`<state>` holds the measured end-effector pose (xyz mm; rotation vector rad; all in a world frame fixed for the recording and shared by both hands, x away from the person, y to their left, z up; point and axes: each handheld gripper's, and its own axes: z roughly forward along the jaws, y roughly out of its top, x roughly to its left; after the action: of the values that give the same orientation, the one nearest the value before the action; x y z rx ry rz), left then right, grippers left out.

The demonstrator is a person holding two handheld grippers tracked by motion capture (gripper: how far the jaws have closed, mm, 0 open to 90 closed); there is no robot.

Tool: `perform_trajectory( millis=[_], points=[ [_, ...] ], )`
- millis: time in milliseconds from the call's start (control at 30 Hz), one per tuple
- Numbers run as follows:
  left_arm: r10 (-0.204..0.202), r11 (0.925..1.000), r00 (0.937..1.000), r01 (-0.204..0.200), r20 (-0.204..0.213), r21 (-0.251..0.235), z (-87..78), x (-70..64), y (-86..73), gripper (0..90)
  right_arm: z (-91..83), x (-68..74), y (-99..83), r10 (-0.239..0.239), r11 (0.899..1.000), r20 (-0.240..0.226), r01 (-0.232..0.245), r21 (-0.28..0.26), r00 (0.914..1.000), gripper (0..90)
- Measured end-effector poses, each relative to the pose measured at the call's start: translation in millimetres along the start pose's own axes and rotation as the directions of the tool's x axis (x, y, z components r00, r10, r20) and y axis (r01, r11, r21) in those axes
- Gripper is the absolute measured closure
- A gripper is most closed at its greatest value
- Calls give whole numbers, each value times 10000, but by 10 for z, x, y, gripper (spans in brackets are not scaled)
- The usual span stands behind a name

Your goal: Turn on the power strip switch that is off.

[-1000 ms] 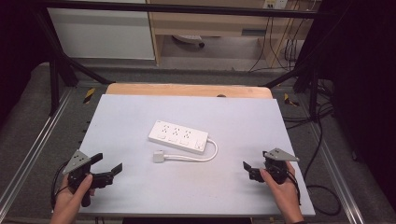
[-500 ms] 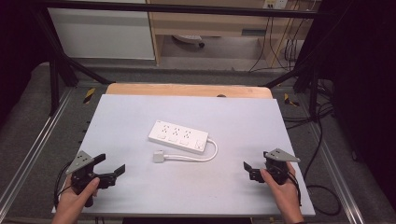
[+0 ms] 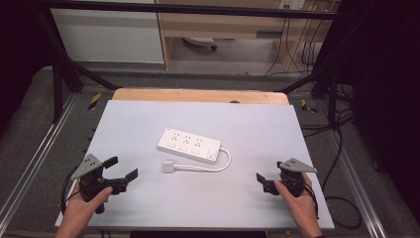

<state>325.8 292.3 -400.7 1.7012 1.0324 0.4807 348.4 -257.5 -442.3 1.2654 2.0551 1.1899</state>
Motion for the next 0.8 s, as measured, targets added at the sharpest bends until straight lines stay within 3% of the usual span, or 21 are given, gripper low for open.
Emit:
perform_trajectory(
  millis=[333, 500, 800],
  points=[
    [-62, 9999, 10000, 62, -35, -110, 28, 36, 173, 63, -12, 24, 13, 4, 10000, 13, -4, -53, 10000, 61],
    [-74, 9995, 9999, 72, -70, -310, 41, 55, 288, 63, -43, 32, 35, -47, 9994, 44, 49, -348, 10000, 72],
    [90, 9989, 10000, -92, -30, -463, 79, 102, 440, 64, -16, 84, 30, -275, 9996, -74, 274, -68, 9996, 61]
  ],
)
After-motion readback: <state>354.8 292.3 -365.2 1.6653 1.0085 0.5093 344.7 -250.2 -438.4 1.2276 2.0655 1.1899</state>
